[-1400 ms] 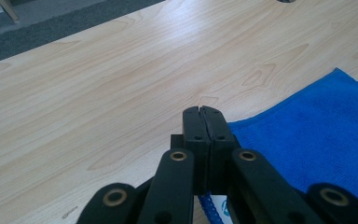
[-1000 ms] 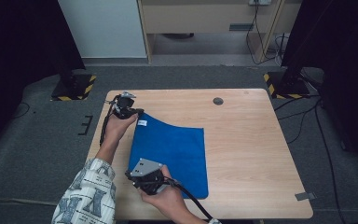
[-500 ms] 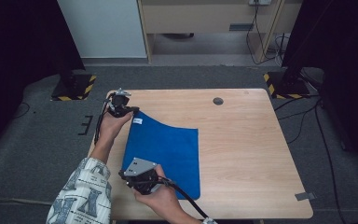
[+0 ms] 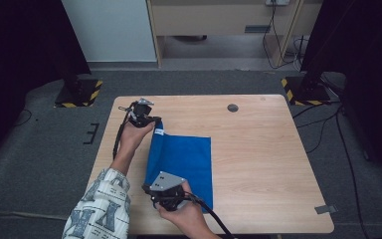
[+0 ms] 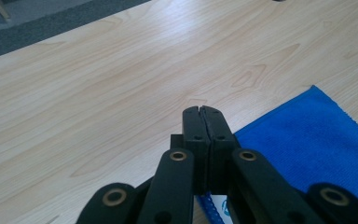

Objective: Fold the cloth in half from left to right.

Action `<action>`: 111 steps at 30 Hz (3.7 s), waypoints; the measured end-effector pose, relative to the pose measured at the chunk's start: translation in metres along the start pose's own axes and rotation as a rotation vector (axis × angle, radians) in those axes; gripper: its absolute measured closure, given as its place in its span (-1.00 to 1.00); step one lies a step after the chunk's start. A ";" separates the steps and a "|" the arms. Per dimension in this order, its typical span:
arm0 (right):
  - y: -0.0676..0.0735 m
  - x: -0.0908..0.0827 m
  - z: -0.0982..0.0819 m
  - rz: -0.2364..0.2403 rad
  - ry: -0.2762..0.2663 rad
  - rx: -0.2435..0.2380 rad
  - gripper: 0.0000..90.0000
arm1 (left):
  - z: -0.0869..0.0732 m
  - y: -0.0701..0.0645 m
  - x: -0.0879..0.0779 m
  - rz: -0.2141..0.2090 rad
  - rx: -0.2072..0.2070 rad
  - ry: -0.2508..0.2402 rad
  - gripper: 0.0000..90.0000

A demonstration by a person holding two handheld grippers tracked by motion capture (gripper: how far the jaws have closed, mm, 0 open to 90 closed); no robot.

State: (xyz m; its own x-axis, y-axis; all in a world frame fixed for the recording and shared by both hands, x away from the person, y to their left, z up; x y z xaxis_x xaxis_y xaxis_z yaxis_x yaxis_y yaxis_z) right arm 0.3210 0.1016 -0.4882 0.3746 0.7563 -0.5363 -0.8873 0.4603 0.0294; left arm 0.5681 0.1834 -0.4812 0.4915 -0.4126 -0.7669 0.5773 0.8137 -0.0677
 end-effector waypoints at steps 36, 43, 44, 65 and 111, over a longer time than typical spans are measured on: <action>-0.039 -0.062 -0.087 -0.059 0.141 0.060 0.93 | 0.023 -0.085 0.069 -0.098 0.046 0.033 0.98; -0.044 -0.071 -0.092 -0.071 0.138 0.071 0.94 | 0.025 -0.095 0.073 -0.110 0.049 0.034 0.98; -0.044 -0.073 -0.093 -0.073 0.138 0.073 0.94 | 0.026 -0.096 0.073 -0.113 0.056 0.036 0.98; -0.048 -0.087 -0.107 -0.097 0.159 0.084 0.93 | 0.025 -0.116 0.089 -0.144 0.061 0.047 0.97; -0.085 -0.097 -0.122 -0.198 0.195 0.183 0.49 | 0.030 -0.130 0.083 -0.175 0.060 -0.026 0.23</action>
State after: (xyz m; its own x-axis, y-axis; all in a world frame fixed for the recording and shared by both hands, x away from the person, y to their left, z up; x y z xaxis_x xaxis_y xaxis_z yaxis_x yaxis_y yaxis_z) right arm 0.3270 -0.0672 -0.5417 0.4606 0.5487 -0.6977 -0.7327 0.6787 0.0500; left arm 0.5540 0.0309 -0.5170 0.3962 -0.5568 -0.7301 0.6931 0.7028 -0.1599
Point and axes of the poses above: each handheld gripper's, and its own axes: x roughly forward along the jaws, z roughly out of its top, y roughly to its left, the point moved 6 cm from there along x, roughly forward along the jaws, and after that the axes turned 6 degrees about y, right-handed, at the moved point
